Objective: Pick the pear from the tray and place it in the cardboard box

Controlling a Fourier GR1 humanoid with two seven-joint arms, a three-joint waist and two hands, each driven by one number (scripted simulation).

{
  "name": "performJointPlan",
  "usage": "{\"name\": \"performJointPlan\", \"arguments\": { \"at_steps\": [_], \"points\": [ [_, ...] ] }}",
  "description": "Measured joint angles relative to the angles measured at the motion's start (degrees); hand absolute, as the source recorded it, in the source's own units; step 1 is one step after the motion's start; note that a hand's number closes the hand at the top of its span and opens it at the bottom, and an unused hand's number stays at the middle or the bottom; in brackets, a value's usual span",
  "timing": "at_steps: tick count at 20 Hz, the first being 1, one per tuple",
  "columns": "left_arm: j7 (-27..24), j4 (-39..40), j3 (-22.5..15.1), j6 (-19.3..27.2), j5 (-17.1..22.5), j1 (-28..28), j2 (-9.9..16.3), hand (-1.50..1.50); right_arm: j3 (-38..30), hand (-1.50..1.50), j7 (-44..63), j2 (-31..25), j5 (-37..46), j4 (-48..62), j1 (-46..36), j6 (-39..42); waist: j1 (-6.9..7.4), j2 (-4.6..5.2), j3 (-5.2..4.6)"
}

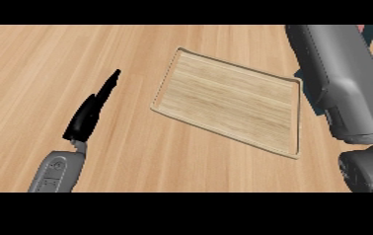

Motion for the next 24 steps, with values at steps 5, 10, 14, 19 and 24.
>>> {"name": "performJointPlan", "arguments": {
  "at_steps": [5, 10, 14, 19, 24],
  "points": [
    [0.1, 0.9, 0.8, 0.9, -0.2, -0.3, 0.0, 0.0, -2.1, 1.5, 1.9, -1.2, 4.1, 2.9, -3.7, 0.1, -1.49, -0.34, 0.08],
    [-0.3, 1.3, 1.3, 1.3, 0.0, 0.6, -0.1, 0.0, -5.7, 1.5, 2.7, -2.7, 6.6, 5.1, -5.8, 0.6, -2.71, -0.73, 0.12],
    [-0.9, 1.7, 2.3, 1.3, 0.5, 1.1, 0.5, 0.0, -8.7, 1.5, 2.9, -3.7, 7.4, 6.4, -5.1, 0.7, -3.74, -1.0, 0.17],
    [-1.1, 0.9, 2.8, 1.5, 0.6, 2.7, 0.8, 0.0, -13.3, 1.5, 2.6, -4.3, 6.8, 6.9, -1.9, 0.0, -4.81, -1.42, 0.25],
    [-2.1, 1.2, 3.5, 1.5, 0.8, 3.8, 1.4, 0.0, -22.1, -1.5, 1.0, -3.8, 0.7, 5.2, 1.9, -2.3, -5.53, -1.53, 0.32]
  ]
}}
